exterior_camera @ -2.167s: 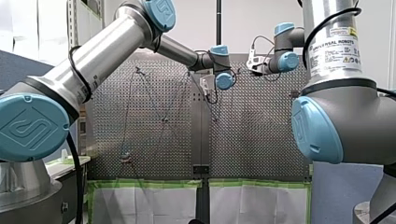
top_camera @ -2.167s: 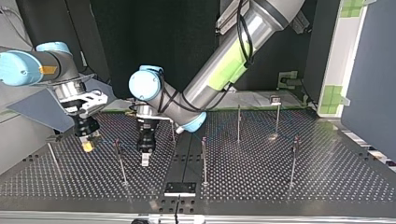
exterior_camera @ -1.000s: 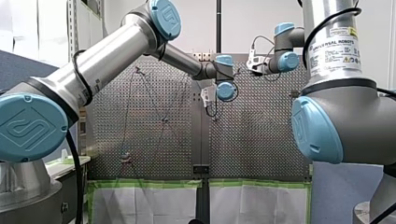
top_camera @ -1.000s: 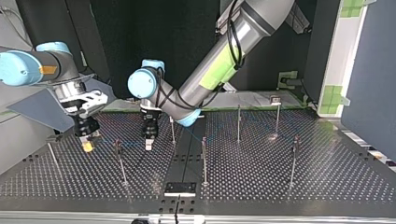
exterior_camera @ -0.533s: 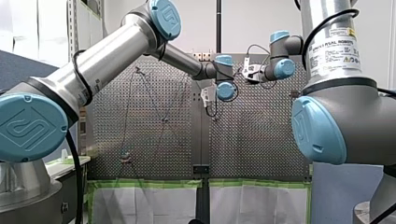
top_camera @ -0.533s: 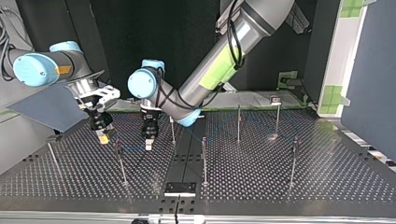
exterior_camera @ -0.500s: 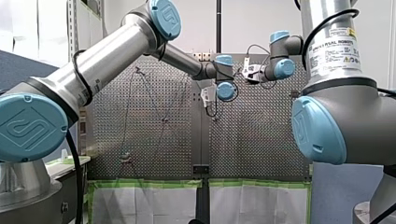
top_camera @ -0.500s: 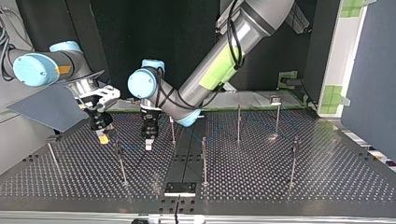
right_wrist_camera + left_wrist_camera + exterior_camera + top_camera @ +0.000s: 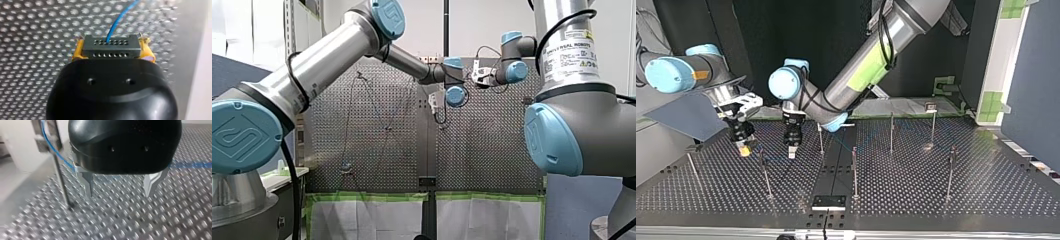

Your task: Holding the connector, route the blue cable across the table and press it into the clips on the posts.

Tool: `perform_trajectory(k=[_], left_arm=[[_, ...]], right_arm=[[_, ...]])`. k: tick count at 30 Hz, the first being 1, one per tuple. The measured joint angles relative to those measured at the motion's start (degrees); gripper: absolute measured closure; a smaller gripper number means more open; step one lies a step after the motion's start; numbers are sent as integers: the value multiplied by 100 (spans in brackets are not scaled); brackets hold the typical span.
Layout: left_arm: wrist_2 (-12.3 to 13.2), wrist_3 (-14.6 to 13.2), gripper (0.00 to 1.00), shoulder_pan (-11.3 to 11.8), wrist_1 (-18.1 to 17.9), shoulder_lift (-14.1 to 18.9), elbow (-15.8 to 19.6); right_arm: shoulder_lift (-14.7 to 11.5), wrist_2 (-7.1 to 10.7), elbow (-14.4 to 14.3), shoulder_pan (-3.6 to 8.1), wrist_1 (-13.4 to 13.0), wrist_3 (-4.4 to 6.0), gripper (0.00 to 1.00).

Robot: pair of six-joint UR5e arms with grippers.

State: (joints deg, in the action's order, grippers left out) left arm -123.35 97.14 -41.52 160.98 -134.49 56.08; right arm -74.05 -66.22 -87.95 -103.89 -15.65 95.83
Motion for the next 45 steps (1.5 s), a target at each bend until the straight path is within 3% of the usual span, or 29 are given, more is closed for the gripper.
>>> perform_trajectory(k=[4,10,14,18,28,34,41,45], left_arm=[[-17,171,0,-126,-198,198,199],[267,523,0,-199,-569,569,570],[464,732,0,-228,-780,780,779],[462,899,0,-323,-947,947,946],[15,1383,0,-699,-1433,1200,1432],[-257,1612,0,-578,-1706,1204,1704],[-603,1505,0,-259,-2052,1208,2051],[-791,1547,0,-279,-2240,1210,2239]], right_arm=[[-149,-64,92,18,32,77,100],[-231,-88,103,53,40,306,100],[-206,-118,58,54,42,318,100],[-169,-134,33,45,37,283,100],[-152,-129,28,55,38,237,100],[-151,-125,27,57,43,215,100],[-151,-128,28,57,39,212,100],[-152,-124,27,57,42,217,100]])
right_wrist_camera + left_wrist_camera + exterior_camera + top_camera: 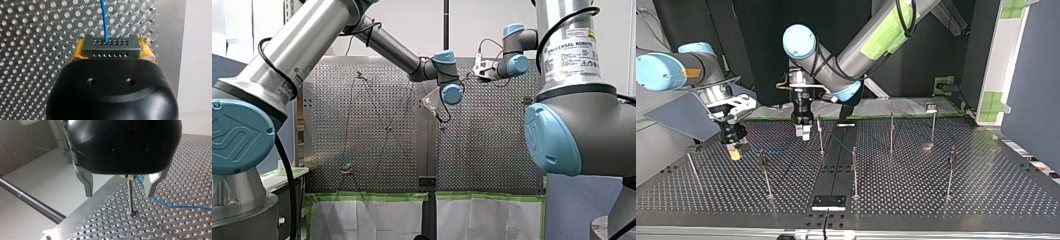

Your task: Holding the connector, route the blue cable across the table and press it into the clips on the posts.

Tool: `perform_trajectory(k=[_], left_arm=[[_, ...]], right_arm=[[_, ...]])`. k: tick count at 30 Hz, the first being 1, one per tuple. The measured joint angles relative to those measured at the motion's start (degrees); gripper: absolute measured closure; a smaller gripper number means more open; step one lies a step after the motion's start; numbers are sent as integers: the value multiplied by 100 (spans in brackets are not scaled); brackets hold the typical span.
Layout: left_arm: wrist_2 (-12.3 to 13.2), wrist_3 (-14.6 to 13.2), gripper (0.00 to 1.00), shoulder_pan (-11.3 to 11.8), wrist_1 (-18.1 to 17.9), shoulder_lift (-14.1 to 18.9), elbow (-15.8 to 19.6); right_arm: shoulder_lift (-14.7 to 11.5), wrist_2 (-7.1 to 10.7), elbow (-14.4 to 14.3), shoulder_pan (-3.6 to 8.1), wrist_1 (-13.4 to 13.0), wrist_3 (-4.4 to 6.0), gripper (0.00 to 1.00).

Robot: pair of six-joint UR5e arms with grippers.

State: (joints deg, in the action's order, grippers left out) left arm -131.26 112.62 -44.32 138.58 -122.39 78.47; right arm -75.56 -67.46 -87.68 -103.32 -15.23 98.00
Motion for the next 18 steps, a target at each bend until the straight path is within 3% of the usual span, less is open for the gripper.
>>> perform_trajectory(k=[18], left_arm=[[-929,893,0,-888,-930,41,928]], right_arm=[[-9,12,16,-34,10,14,100]])
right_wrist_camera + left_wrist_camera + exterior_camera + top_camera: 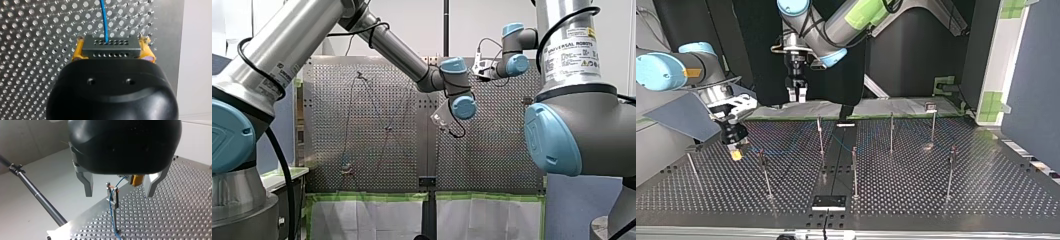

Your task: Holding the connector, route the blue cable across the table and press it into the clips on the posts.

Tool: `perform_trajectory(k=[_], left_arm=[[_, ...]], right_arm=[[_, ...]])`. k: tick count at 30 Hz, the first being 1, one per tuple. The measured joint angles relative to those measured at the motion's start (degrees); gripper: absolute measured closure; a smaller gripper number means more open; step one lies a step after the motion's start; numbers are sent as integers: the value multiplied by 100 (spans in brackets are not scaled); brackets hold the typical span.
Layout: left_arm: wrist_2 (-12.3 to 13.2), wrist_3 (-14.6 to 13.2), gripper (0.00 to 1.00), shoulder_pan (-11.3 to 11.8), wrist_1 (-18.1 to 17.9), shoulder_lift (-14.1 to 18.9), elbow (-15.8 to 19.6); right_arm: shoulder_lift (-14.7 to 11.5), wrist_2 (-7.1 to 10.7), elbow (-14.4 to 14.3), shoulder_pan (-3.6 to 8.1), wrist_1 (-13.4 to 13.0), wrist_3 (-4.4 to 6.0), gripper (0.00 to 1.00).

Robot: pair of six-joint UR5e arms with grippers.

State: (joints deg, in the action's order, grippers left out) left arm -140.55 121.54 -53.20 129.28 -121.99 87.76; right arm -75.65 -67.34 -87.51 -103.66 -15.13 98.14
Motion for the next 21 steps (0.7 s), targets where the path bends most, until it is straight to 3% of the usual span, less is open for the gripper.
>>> perform_trajectory(k=[15,21], left_arm=[[-770,771,0,-768,-770,3,772],[-702,856,0,-702,-1093,3,1093]], right_arm=[[1,-2,1,10,-7,21,100],[1,-2,1,0,-8,23,100]])
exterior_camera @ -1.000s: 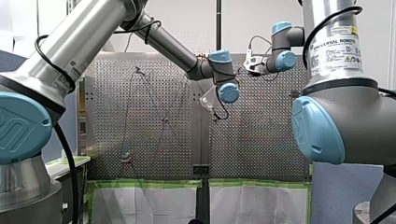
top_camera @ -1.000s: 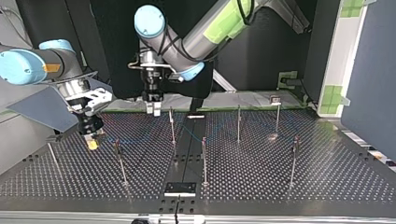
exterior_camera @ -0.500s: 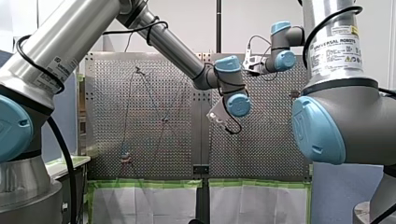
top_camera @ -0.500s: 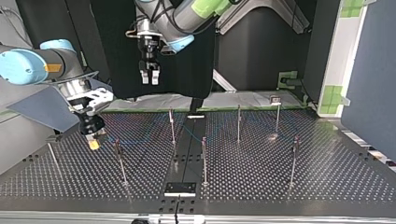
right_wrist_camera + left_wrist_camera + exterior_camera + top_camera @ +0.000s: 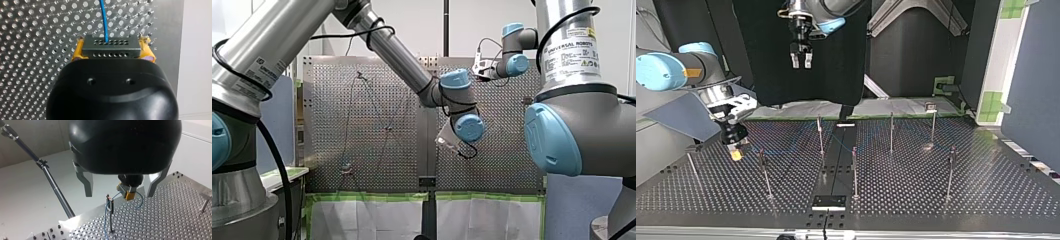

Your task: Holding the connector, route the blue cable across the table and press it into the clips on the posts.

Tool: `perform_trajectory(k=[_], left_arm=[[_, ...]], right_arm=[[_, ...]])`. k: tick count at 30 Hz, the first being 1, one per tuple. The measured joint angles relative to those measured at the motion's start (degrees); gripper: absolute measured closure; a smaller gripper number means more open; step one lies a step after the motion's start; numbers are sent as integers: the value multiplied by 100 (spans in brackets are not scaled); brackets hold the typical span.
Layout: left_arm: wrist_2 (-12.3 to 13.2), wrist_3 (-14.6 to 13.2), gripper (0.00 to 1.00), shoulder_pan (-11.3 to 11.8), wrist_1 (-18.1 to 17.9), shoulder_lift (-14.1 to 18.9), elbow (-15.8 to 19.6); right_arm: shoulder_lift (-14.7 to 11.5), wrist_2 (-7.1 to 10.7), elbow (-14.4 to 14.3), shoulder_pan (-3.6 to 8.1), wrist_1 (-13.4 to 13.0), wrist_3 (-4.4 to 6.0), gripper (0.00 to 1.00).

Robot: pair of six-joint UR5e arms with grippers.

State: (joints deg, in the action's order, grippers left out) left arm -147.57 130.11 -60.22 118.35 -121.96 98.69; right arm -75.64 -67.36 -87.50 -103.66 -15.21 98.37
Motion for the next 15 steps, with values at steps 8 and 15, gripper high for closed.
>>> perform_trajectory(k=[8,15], left_arm=[[391,-367,0,392,-412,3,414],[741,-717,0,743,-763,3,765]], right_arm=[[0,2,0,0,0,-10,100],[0,3,0,-5,5,-23,100]])
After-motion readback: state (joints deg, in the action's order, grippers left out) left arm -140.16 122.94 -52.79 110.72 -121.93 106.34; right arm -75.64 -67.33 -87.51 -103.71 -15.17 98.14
